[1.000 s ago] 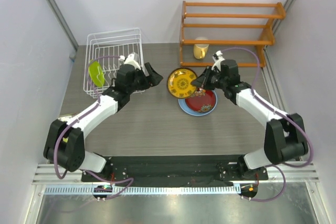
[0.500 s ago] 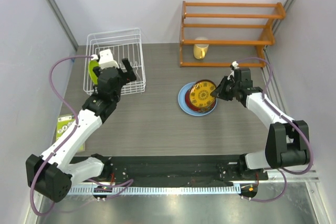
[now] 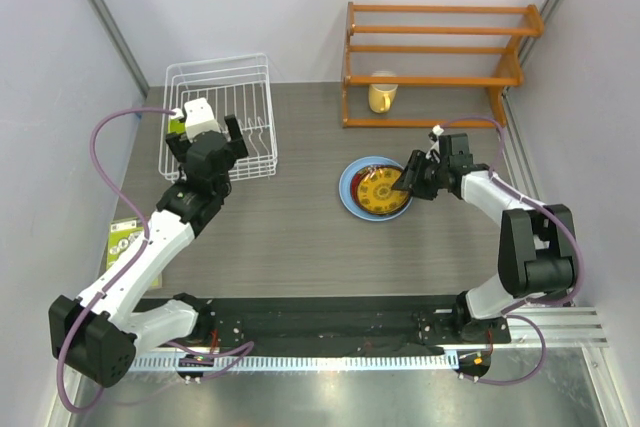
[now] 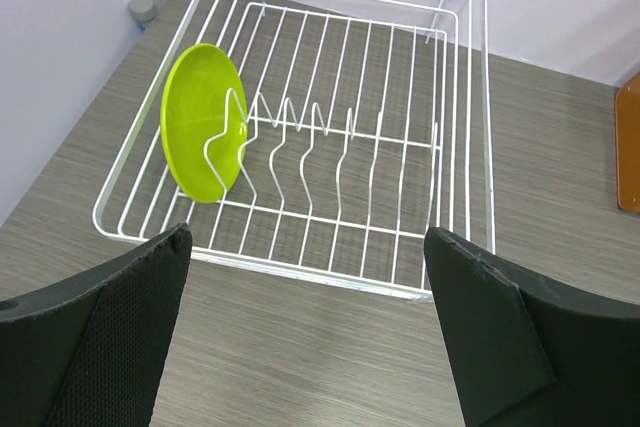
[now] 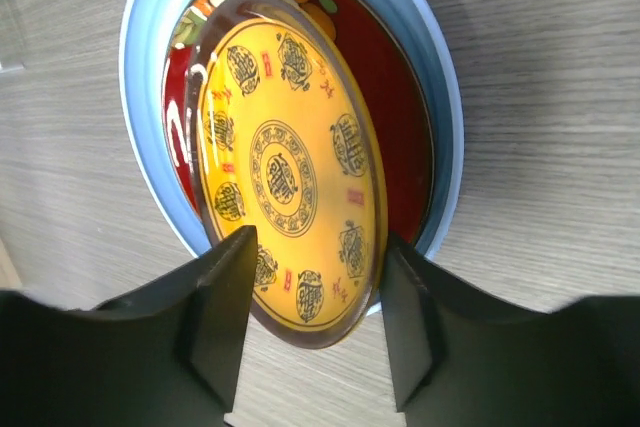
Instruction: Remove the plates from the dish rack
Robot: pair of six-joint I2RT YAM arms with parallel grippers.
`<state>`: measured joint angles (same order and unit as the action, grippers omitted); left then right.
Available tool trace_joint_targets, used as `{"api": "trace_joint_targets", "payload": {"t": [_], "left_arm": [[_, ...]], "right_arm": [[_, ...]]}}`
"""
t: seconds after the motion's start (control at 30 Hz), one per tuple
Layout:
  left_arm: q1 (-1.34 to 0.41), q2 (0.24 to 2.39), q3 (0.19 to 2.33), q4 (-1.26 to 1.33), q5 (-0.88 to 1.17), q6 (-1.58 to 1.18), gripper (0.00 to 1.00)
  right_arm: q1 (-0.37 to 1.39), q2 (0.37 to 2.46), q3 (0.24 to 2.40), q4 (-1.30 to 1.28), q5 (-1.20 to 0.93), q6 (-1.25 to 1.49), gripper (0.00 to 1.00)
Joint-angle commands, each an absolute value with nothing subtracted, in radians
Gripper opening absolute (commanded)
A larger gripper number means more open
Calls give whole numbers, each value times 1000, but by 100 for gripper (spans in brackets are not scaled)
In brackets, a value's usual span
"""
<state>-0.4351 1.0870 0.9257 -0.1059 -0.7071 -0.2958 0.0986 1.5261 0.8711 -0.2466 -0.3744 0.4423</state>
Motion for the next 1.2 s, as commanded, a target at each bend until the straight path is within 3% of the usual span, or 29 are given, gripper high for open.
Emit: {"api": "trace_joint_targets", "payload": {"t": [0.0, 0.13, 0.23, 0.53, 0.87, 1.17], "left_arm": [[-431, 1086, 934, -101, -759, -281, 98], [-430, 1100, 942, -103, -765, -279, 100], [-423, 1112, 950, -106, -767, -278, 99], [-339, 1205, 994, -81, -764, -264, 99], [-49, 1420, 1034, 64, -675, -239, 99], [-3, 1614, 1175, 75, -571, -252, 96]], "right_arm": [[101, 1531, 894, -216, -405, 420, 62], [100, 1523, 917, -270, -347, 387, 78], [101, 1505, 946, -334, -272, 347, 81], [101, 1375, 996, -445, -29, 298, 85], [101, 1388, 992, -443, -51, 282, 86], [101, 1465, 1011, -431, -74, 273, 86]]}}
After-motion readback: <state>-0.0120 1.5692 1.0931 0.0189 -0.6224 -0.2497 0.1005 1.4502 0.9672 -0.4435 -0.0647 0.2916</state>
